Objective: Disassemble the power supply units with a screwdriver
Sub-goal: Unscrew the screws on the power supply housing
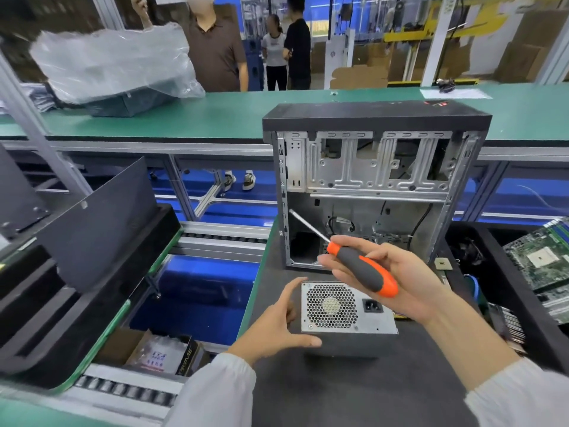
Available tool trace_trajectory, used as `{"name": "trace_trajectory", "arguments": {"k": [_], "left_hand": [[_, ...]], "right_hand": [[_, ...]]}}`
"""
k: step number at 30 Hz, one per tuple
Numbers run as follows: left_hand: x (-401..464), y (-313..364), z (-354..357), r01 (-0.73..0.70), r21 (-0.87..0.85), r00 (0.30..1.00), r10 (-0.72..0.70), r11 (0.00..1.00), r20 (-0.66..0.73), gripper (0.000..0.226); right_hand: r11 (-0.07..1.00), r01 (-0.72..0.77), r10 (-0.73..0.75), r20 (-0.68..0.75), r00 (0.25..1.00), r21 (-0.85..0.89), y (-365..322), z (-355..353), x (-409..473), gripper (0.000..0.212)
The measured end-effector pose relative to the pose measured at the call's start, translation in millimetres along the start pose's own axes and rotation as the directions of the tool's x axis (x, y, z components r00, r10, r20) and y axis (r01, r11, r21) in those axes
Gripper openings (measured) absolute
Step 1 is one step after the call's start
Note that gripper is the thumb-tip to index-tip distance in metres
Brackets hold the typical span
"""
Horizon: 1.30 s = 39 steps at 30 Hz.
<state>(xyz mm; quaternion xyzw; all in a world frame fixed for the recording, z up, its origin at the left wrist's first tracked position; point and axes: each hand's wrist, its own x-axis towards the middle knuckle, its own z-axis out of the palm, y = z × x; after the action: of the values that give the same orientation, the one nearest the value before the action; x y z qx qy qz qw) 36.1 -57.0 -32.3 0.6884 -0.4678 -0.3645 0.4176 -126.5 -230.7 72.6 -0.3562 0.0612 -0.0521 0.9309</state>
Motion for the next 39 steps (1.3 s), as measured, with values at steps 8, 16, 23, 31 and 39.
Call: {"name": "trace_trajectory", "arguments": {"k": [8, 16, 23, 31, 39], "left_hand": [[12.3, -12.7, -6.9, -0.095, 0.087, 0.995, 0.096, 0.992, -0.006, 0.093], [21.5, -18.0, -11.5, -0.091, 0.030, 0.994, 0.089, 0.995, 0.055, 0.092], [21.7, -15.7, -12.2, -0.100, 0.049, 0.993, 0.097, 0.994, 0.073, 0.091], [23.2, -16.2, -13.0, -0.128, 0.151, 0.990, 0.119, 0.980, 0.069, 0.091], [24.6, -17.2, -12.4, -0.140, 0.160, 0.990, 0.133, 0.977, 0.056, 0.092]], "right_hand": [[0.986, 0.114, -0.122, -0.060, 0.991, -0.122, 12.9, -1.9, 11.3, 0.035], [0.641, 0.095, -0.452, -0.275, 0.848, -0.762, 16.2, 13.6, 24.6, 0.039], [0.188, 0.006, -0.821, -0.154, 0.549, -0.982, 10.6, 28.7, 31.5, 0.021], [0.007, -0.019, -0.758, -0.017, 0.652, -1.000, 16.7, 41.2, 43.4, 0.023], [0.001, -0.045, -0.737, -0.031, 0.675, -0.999, 21.1, 35.7, 50.2, 0.024]]}}
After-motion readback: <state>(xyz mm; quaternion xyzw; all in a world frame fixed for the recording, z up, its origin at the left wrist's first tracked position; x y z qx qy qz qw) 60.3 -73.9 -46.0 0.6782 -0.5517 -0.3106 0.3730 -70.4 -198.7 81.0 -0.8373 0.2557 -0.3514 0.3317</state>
